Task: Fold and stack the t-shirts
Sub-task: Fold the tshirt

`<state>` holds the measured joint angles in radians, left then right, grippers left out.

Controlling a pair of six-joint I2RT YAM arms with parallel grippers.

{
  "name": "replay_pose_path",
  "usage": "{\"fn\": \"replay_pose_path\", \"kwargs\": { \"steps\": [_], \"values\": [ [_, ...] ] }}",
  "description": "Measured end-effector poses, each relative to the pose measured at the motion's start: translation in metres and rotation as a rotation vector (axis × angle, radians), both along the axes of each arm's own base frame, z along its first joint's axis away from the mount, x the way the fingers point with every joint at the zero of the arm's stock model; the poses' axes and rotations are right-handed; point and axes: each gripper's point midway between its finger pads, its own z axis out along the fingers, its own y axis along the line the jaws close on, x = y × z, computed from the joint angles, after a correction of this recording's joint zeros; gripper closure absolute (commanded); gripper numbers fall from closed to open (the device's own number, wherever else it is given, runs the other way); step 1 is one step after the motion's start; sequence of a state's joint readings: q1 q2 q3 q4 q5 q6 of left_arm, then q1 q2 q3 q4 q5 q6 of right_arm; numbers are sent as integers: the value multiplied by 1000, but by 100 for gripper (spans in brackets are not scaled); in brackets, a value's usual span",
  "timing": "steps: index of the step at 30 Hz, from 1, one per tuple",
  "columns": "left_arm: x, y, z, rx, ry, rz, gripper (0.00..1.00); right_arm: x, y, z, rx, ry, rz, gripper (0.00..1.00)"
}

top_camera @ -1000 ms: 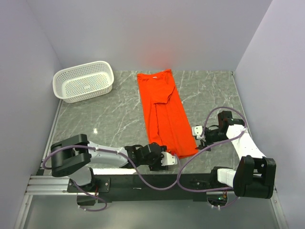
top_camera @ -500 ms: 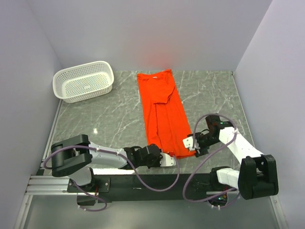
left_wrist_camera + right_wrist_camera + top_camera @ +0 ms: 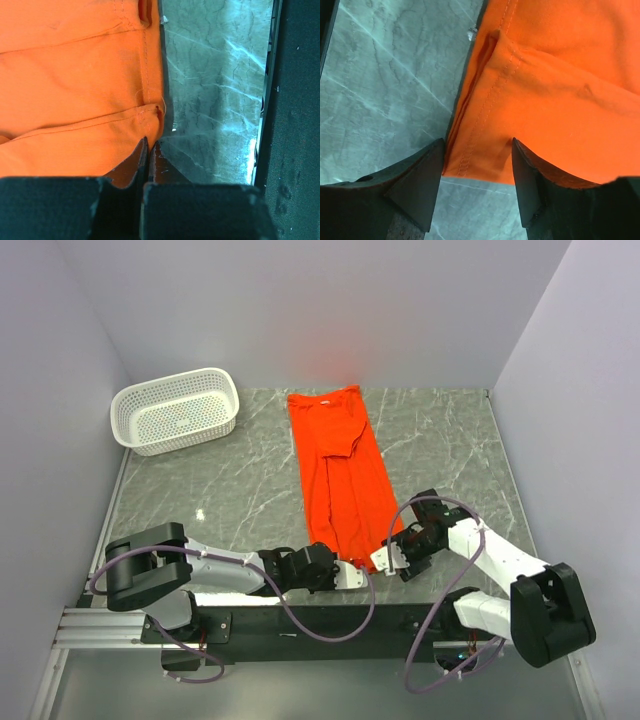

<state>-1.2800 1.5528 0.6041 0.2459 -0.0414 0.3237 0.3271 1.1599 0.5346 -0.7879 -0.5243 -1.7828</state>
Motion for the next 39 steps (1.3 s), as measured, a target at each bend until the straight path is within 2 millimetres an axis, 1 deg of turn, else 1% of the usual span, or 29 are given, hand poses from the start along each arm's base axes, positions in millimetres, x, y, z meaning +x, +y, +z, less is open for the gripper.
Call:
{"fn": "replay_pose_path", "kwargs": {
  "steps": [2, 5, 6, 8, 10, 11, 12, 14, 15, 16, 21, 23, 25, 28, 30, 32, 35, 36, 39],
  "values": [
    [0, 0, 0, -1, 1, 1, 99, -1, 0, 0, -12, -9, 2, 38],
    [0, 0, 0, -3, 3, 3, 99, -2, 1, -1, -30, -16, -8, 45],
    [0, 0, 0, -5, 2, 3, 99, -2, 1, -2, -36, -20, -11, 51],
    [0, 1, 0, -8, 1, 2, 99, -1, 2, -3, -46, -23, -26, 60],
    [-1, 2, 0, -9, 1, 2, 99, 1, 2, -4, -48, -24, -44, 71],
    [-1, 3, 1, -12, 1, 2, 99, 2, 2, -5, -49, -22, -58, 74],
    [-2, 4, 1, -14, 1, 1, 99, 3, 2, -5, -49, -21, -65, 83],
    [-2, 5, 1, -15, 0, 0, 100, 6, 3, -5, -46, -26, -83, 90],
    [-2, 5, 0, -16, 0, 0, 99, 7, 4, -5, -45, -29, -91, 96],
    [-3, 5, 0, -19, 0, -3, 100, 8, 4, -5, -43, -30, -97, 99],
    [-6, 7, 3, -34, 10, -32, 100, 3, 8, -2, -17, 11, -118, 100],
    [-4, 8, 7, -52, 29, -40, 100, 1, 13, 6, 12, 42, -129, 100],
    [3, 10, 16, -86, 55, -40, 100, 5, 19, 20, 45, 70, -152, 100],
    [26, 12, 32, -145, 85, -11, 100, 26, 31, 44, 105, 76, -209, 100],
    [46, 12, 43, -181, 95, 15, 100, 43, 39, 58, 143, 81, -267, 100],
    [72, 12, 56, -224, 103, 46, 100, 61, 44, 68, 166, 86, -338, 100],
    [110, 16, 69, -264, 100, 90, 100, 93, 51, 79, 186, 100, -456, 100],
    [122, 17, 72, -273, 96, 103, 100, 102, 53, 81, 190, 100, -489, 100],
    [160, 20, 80, -292, 95, 143, 100, 140, 57, 83, 199, 99, -613, 100]
  ]
}}
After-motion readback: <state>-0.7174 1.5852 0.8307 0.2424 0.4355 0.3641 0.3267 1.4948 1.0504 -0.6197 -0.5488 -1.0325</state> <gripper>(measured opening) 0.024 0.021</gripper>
